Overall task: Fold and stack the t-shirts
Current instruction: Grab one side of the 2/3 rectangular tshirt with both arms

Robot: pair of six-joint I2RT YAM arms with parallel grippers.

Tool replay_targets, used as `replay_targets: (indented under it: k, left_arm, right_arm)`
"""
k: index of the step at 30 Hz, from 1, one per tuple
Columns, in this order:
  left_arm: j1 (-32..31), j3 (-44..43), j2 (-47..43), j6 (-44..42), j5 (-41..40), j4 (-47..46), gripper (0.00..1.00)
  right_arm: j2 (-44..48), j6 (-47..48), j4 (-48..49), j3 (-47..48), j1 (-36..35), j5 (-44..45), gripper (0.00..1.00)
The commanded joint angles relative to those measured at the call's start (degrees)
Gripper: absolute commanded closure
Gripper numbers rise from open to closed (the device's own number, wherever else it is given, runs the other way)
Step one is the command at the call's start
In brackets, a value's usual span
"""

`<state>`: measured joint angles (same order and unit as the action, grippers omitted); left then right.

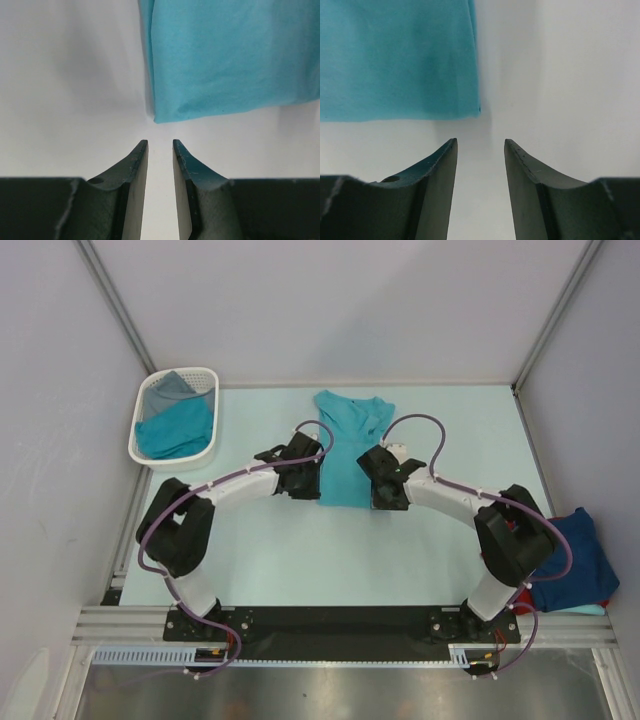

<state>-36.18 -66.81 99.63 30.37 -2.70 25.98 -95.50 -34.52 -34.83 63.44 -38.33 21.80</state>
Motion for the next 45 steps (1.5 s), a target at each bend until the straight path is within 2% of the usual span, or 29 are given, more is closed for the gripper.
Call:
replay_targets:
  k: [1,13,24,33,38,45]
  left_arm:
    - [0.67,-0.78,0.38,-1.28,-0.38,-1.81,0.69]
    - [2.87,-3.50,3.90,-1.10,1.20,-1.72,0.69]
    - [3.05,-5.88,7.15,-0.75,2.26,-1.46,0.70]
    - [3.05,-6.84,9.96,-0.49,4.54,-1.54,0.70]
    - [2.96,-6.85,10.84,0.13,6.04,-2.16,0.74]
    - [2.96,-6.23,10.67,0.13,6.30,-1.98,0.87]
  right_arm:
    - [-2.05,-0.37,1.61,2.21,0.62,1.31,0.53]
    - [-6.97,0.77,2.05,5.82,1.67,-0.44,0.57]
    - [-9.35,1.48,3.28,4.68,3.61,-2.82,0.65]
    - [-9.96,2.00,3.45,4.15,4.49,-4.31,0.66]
    - [-9.79,2.35,3.36,3.80,4.84,-4.66,0.67]
    - [-9.44,2.27,3.01,3.27,4.93,-5.72,0.76]
